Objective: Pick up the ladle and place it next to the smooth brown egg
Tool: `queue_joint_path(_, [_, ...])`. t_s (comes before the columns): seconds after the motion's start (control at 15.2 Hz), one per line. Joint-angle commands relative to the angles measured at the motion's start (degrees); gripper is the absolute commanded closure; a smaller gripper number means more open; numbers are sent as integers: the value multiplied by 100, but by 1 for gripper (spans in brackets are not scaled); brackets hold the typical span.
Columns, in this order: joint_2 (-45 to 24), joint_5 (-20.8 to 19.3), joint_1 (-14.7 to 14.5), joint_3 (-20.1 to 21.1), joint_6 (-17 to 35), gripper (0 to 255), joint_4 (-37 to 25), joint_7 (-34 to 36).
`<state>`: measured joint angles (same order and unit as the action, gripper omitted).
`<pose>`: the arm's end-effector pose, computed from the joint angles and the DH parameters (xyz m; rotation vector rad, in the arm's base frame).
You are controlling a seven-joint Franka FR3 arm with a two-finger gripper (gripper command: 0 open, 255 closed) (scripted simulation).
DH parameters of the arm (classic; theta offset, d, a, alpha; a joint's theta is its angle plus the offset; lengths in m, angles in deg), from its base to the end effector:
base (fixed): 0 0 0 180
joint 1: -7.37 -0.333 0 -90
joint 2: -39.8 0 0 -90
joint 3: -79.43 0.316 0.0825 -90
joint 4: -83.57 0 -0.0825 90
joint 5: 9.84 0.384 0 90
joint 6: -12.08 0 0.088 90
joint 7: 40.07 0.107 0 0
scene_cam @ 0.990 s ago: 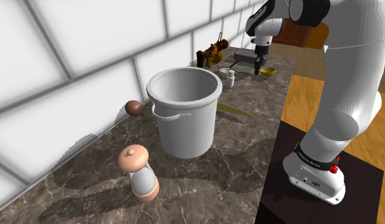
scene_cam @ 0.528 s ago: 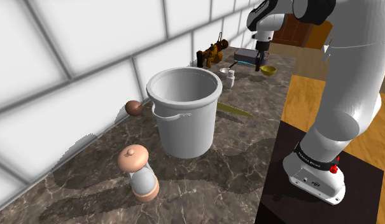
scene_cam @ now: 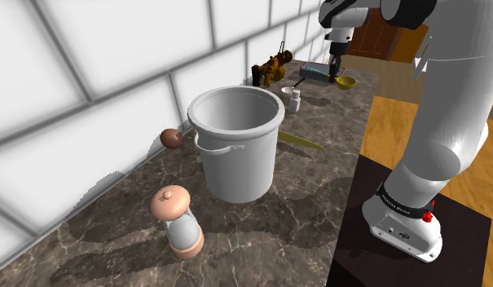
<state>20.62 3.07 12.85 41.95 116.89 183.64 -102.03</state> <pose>0.4813 -0.3814 0.4001 -2.9665 -0.3922 0.1511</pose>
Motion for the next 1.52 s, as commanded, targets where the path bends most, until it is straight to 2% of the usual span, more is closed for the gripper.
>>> queue_joint_path(0.0, [85,-56,-23,-20,-126,255,-58,39])
queue_joint_path(0.79, [285,-206,-20,-84,-957,255,-738,157])
queue_joint_path(1.12, [879,-460,-619,97,-726,255,-80,919])
queue_joint_path(1.45, [1314,-613,-1098,366,-561,255,380,1680])
